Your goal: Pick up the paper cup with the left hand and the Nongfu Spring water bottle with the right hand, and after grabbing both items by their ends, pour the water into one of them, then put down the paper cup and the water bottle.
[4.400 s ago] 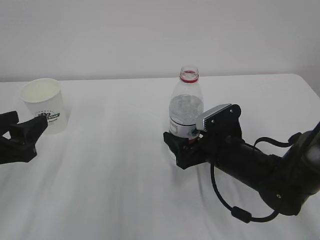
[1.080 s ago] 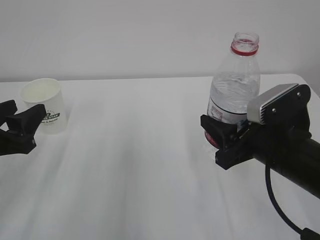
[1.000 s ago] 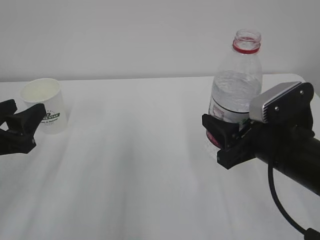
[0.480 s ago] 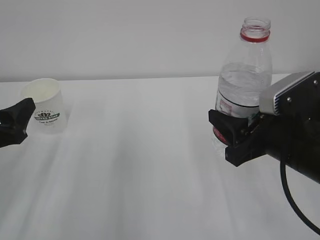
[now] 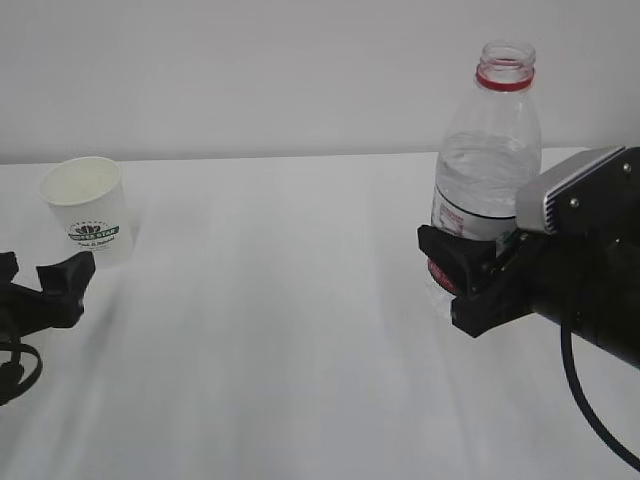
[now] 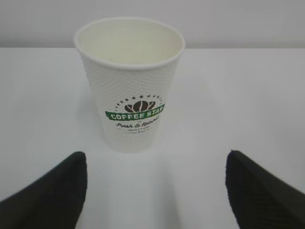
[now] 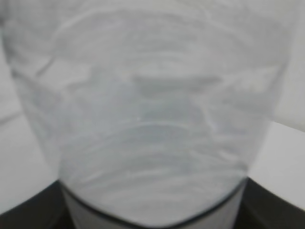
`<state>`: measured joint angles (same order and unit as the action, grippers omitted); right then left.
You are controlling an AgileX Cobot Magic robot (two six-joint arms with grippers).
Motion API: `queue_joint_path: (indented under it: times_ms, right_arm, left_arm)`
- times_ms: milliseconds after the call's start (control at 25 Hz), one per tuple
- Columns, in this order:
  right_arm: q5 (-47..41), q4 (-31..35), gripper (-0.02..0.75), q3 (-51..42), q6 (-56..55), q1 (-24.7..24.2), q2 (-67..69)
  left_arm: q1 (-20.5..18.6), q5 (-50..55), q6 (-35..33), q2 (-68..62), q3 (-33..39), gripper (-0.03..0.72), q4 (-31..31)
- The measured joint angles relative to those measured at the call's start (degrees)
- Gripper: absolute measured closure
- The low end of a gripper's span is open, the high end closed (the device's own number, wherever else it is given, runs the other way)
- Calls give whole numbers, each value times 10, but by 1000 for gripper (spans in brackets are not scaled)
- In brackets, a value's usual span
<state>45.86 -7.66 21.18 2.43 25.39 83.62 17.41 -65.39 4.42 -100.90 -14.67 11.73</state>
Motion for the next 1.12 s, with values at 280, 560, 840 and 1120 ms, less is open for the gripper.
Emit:
queue_joint_path:
  times_ms: [280, 560, 840, 1120]
  right_arm:
    - [-1, 0, 272, 0, 5, 0, -1]
    - [-2, 0, 272, 0, 14, 0, -1]
    - [-2, 0, 272, 0, 15, 0, -1]
    - [-2, 0, 272, 0, 39, 0, -1]
  left_arm:
    - [0, 0, 0, -76, -50, 17, 0]
    - [-6, -1, 0, -90, -69, 17, 51]
    - [-30, -2, 0, -128, -103, 20, 61]
    - [-30, -2, 0, -194, -162, 26, 36]
